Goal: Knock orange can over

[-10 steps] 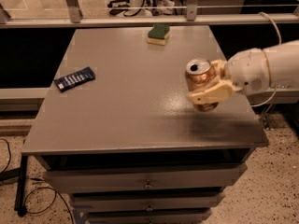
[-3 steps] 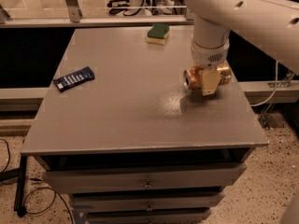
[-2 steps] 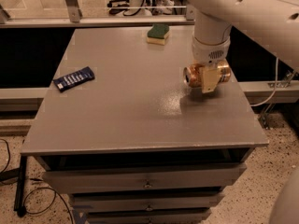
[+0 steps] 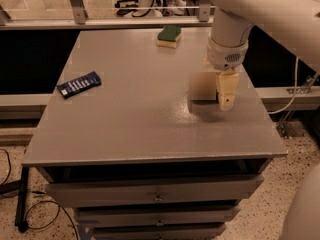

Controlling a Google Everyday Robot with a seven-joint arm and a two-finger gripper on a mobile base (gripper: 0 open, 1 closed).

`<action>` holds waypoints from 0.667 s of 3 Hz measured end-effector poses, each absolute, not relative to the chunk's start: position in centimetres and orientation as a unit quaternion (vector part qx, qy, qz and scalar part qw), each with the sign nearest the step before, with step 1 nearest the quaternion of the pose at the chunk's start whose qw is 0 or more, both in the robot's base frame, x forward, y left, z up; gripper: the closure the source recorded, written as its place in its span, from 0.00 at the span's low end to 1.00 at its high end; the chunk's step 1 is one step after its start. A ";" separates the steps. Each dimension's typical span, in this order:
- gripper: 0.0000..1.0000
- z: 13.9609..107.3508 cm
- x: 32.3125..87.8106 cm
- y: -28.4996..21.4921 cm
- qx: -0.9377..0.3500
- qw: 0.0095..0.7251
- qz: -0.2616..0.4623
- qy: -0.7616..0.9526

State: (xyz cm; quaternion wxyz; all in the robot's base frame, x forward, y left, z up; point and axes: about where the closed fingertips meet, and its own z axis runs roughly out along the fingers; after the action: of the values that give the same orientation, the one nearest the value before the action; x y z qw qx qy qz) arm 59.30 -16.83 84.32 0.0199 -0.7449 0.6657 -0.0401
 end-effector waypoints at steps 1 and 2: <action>0.00 83.9 58.8 -17.1 -0.735 0.027 -0.020 0.677; 0.00 84.0 58.5 -17.8 -0.715 0.050 0.014 0.697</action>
Offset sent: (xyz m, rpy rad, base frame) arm -0.0153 -0.0157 0.0055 0.2380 0.0702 -0.1492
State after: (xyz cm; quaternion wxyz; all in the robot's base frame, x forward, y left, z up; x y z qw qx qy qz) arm 58.47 -17.76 84.05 0.0505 -0.7152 0.6969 0.0137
